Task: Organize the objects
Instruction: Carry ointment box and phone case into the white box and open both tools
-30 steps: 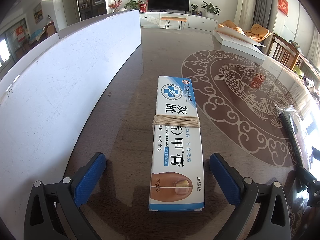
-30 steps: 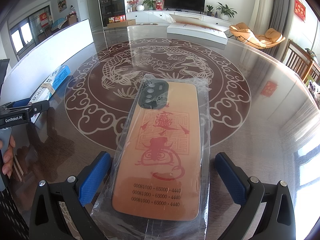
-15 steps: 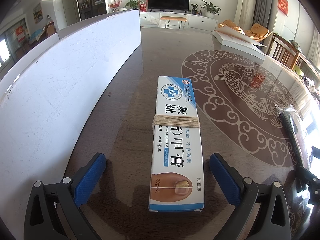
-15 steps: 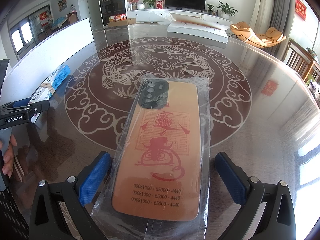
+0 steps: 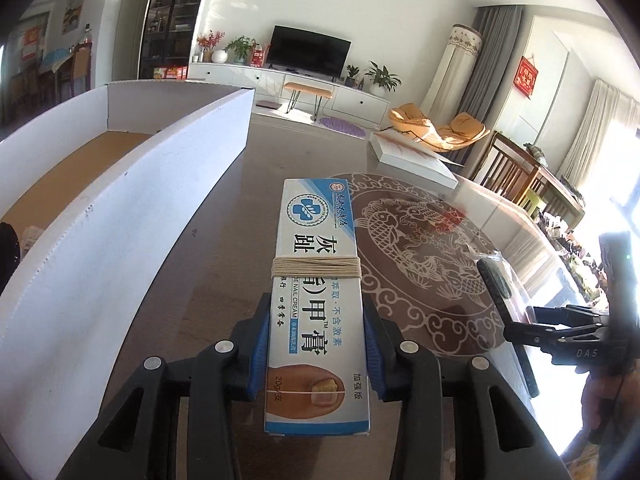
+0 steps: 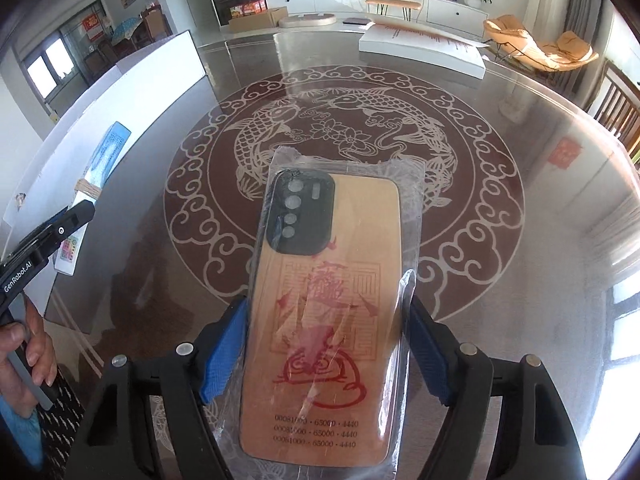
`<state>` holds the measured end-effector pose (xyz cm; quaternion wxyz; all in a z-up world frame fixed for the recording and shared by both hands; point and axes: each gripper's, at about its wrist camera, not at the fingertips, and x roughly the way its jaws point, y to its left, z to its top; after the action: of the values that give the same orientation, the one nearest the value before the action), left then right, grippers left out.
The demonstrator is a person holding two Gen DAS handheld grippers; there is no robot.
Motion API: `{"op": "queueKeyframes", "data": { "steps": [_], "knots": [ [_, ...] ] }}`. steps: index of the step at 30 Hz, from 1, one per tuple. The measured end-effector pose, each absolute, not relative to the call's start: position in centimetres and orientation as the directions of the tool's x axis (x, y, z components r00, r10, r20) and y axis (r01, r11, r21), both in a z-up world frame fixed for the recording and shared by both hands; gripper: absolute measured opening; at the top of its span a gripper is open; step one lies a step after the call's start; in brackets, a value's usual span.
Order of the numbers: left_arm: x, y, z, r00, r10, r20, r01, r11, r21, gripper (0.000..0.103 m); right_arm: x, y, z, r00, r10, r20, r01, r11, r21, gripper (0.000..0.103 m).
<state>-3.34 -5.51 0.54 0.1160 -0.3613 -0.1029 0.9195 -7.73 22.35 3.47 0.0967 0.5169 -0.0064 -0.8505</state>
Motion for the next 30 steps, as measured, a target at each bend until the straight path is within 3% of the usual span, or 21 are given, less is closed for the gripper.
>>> {"op": "queueKeyframes", "data": {
  "steps": [4, 8, 13, 20, 22, 24, 27, 30],
  "knots": [
    [-1.3, -9.2, 4.8, -0.761, 0.286, -0.582, -0.100, -0.939, -0.330, 0.040, -8.2, 19.5, 7.8, -0.510, -0.279, -0.814, 0.204, -0.958, 0.200, 0.076],
    [-1.2, -14.7, 9.2, -0.813, 0.144, -0.564, -0.013, -0.973, -0.229, 0.040, -10.1, 11.7, 13.0, -0.539, -0.433, -0.722, 0.353, -0.895, 0.273, 0.076],
    [-3.9, -22.9, 8.2, -0.722, -0.054, -0.690, 0.176, -0.978, -0.107, 0.040, -13.3, -2.1, 17.1, -0.487, -0.598, -0.637, 0.562, -0.773, 0.296, 0.077],
    [-5.6, -27.2, 4.2, -0.552, -0.160, -0.818, 0.291, -0.957, -0.010, 0.042, -18.2, -17.7, 12.4, -0.356, -0.573, -0.739, 0.655, -0.716, 0.240, 0.077],
    [-5.5, -27.4, 3.8, -0.532, -0.183, -0.827, 0.303, -0.953, 0.016, 0.053, -19.0, -20.4, 9.6, -0.276, -0.530, -0.802, 0.647, -0.719, 0.253, 0.078],
    [-5.1, -27.4, 3.9, -0.531, -0.198, -0.824, 0.313, -0.949, 0.027, 0.076, -19.8, -21.3, 7.2, -0.179, -0.511, -0.841, 0.607, -0.730, 0.315, 0.078],
    [-4.3, -27.0, 4.6, -0.564, -0.221, -0.795, 0.311, -0.950, 0.044, 0.095, -19.3, -20.2, 7.1, -0.175, -0.556, -0.812, 0.592, -0.719, 0.365, 0.078],
    [-3.6, -26.4, 5.5, -0.583, -0.225, -0.781, 0.328, -0.944, 0.027, 0.103, -18.1, -18.7, 8.6, -0.239, -0.535, -0.811, 0.617, -0.728, 0.299, 0.091]
  ]
}}
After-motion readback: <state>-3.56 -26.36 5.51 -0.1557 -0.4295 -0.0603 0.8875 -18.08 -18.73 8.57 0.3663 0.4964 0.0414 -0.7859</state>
